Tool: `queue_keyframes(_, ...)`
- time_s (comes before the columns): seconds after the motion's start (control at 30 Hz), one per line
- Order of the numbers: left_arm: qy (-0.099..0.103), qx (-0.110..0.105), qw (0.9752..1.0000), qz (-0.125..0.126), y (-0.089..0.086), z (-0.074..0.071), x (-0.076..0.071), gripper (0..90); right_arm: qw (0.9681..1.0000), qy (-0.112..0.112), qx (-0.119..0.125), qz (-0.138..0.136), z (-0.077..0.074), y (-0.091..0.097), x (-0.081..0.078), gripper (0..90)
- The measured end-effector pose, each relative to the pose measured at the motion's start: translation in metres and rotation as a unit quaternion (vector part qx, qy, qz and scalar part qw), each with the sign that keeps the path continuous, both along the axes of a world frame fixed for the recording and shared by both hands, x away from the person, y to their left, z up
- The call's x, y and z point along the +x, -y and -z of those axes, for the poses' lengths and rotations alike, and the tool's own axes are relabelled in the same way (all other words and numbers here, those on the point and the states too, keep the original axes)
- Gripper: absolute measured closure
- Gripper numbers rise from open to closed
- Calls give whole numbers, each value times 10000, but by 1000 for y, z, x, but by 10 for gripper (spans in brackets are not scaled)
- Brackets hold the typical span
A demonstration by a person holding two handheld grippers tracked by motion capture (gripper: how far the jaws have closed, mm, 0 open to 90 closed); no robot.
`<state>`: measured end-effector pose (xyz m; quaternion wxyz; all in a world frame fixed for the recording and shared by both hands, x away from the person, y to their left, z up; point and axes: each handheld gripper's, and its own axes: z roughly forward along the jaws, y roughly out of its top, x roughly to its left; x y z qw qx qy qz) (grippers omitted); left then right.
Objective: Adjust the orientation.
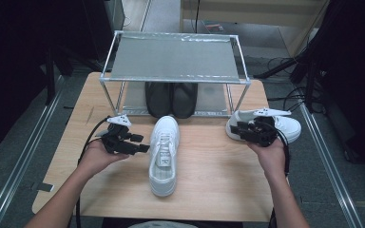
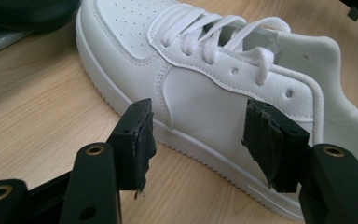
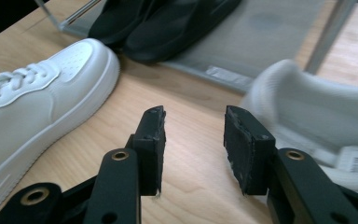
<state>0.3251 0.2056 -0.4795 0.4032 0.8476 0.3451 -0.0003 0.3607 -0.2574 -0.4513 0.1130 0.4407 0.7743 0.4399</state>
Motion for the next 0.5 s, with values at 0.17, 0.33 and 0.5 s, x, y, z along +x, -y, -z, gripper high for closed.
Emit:
queue_keyframes(0.17,21,33,10000,-71,-6,0,-5,430,9993,95,158,324,-9,20,8,595)
queue_keyframes(0.33,7,51,9998,-201,-12,1,-9,430,9989,-107,175,431,-2,28,25,589)
queue_keyframes(0.5,-38,104,9995,-285,-17,4,-12,430,9988,-367,17,321,13,11,41,571)
